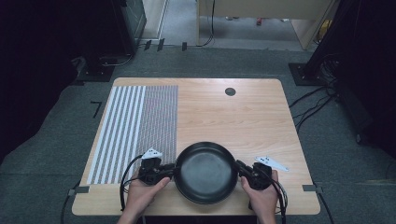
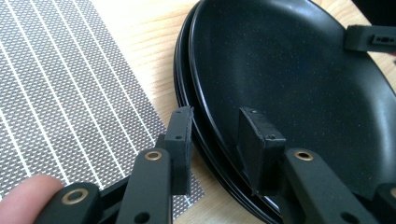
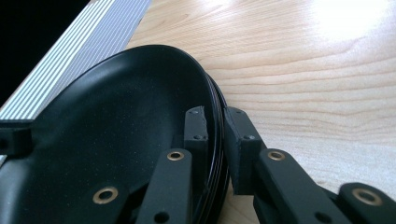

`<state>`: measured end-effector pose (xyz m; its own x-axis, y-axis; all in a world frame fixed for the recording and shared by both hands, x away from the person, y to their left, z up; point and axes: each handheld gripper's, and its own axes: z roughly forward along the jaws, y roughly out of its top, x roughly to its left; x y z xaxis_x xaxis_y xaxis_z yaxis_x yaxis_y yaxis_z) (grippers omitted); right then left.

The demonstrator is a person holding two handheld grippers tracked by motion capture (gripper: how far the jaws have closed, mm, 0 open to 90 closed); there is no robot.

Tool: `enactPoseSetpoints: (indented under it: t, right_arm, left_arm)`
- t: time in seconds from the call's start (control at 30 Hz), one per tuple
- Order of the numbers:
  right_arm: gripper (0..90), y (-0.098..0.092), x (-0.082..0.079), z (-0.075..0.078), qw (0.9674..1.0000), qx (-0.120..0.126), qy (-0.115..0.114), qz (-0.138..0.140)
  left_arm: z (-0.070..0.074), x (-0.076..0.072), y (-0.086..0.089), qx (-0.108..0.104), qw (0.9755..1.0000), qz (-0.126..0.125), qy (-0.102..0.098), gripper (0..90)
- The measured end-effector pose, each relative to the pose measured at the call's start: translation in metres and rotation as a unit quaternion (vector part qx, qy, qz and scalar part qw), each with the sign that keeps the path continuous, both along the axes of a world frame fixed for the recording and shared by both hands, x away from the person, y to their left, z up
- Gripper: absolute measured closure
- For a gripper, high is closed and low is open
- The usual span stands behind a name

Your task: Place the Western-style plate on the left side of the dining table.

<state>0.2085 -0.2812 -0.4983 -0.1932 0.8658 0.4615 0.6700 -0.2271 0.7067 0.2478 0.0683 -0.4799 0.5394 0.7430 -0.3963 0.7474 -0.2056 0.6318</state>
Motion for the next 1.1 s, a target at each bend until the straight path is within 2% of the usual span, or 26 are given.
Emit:
enactPoseSetpoints:
  t: [0.17, 0.2, 0.23, 0.3, 0.33, 0.5, 0.7, 0.87, 1.1]
  right_arm:
    - [85.7, -0.001, -0.001, 0.002, 1.0000, 0.005, -0.001, -0.007]
    - [86.4, -0.002, 0.000, 0.002, 0.9988, 0.043, 0.024, 0.003]
    - [86.2, 0.000, 0.000, 0.001, 0.9987, 0.045, 0.024, 0.008]
    - [86.0, 0.001, 0.000, 0.001, 0.9990, 0.040, 0.021, 0.006]
    - [85.8, 0.004, 0.000, 0.002, 0.9994, 0.028, 0.020, 0.006]
    - [85.8, 0.002, 0.000, 0.002, 0.9993, 0.032, 0.018, 0.012]
    - [85.4, 0.006, -0.001, 0.001, 0.9997, 0.018, 0.011, 0.010]
    - [85.0, 0.007, 0.000, -0.002, 0.9988, 0.040, 0.020, 0.020]
    - [84.0, 0.014, -0.001, -0.005, 0.9982, 0.045, 0.021, 0.033]
  left_arm:
    - [0.000, 0.001, 0.002, -0.008, 1.0000, -0.003, 0.001, 69.2]
    - [-0.002, 0.002, 0.002, -0.004, 1.0000, -0.005, 0.007, 68.3]
    - [-0.002, 0.002, 0.002, -0.004, 1.0000, -0.005, 0.007, 66.9]
    - [-0.003, 0.002, 0.002, -0.008, 0.9999, -0.003, 0.008, 66.1]
    - [-0.002, 0.002, 0.002, -0.007, 0.9999, -0.006, 0.009, 65.9]
    - [-0.002, 0.002, 0.001, -0.003, 0.9999, -0.005, 0.009, 65.8]
    - [0.000, 0.002, 0.003, -0.005, 0.9999, -0.002, 0.011, 69.2]
    - [0.005, 0.002, 0.009, -0.002, 1.0000, -0.001, 0.006, 70.0]
    - [0.013, 0.001, 0.017, 0.000, 1.0000, 0.001, 0.006, 71.7]
